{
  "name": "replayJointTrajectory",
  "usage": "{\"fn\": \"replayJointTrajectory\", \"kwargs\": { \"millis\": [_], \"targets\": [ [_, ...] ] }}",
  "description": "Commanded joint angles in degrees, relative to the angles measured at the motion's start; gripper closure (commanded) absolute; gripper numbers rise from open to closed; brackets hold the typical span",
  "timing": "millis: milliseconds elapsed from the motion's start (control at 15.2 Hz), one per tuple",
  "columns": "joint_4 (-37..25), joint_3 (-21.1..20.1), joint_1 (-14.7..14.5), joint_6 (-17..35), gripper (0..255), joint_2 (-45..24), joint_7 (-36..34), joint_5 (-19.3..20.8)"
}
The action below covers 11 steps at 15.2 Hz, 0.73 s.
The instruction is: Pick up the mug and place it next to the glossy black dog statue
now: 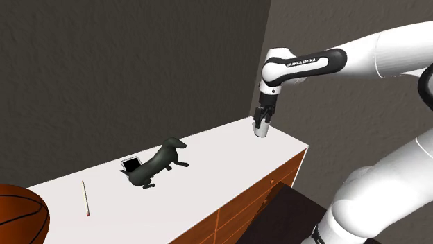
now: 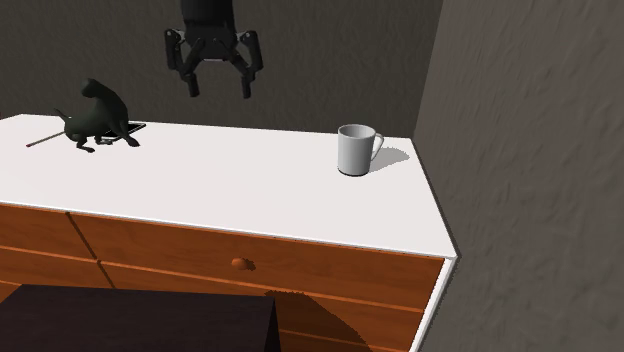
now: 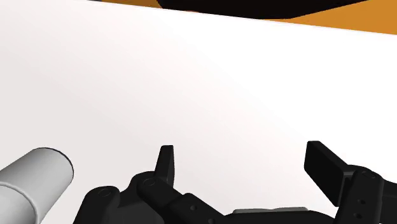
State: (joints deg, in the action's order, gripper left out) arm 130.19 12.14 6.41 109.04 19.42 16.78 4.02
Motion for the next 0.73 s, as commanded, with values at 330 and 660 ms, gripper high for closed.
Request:
{"fn": "replayJointTrajectory", "kwargs": {
  "millis": [330, 660],
  "targets": [
    [-6.8, 4.5, 2.1, 6.6, 0, -12.4, 6.0, -0.2],
    [-14.0, 6.8, 3.8, 9.7, 0, -22.1, 10.4, -2.4]
  ]
}}
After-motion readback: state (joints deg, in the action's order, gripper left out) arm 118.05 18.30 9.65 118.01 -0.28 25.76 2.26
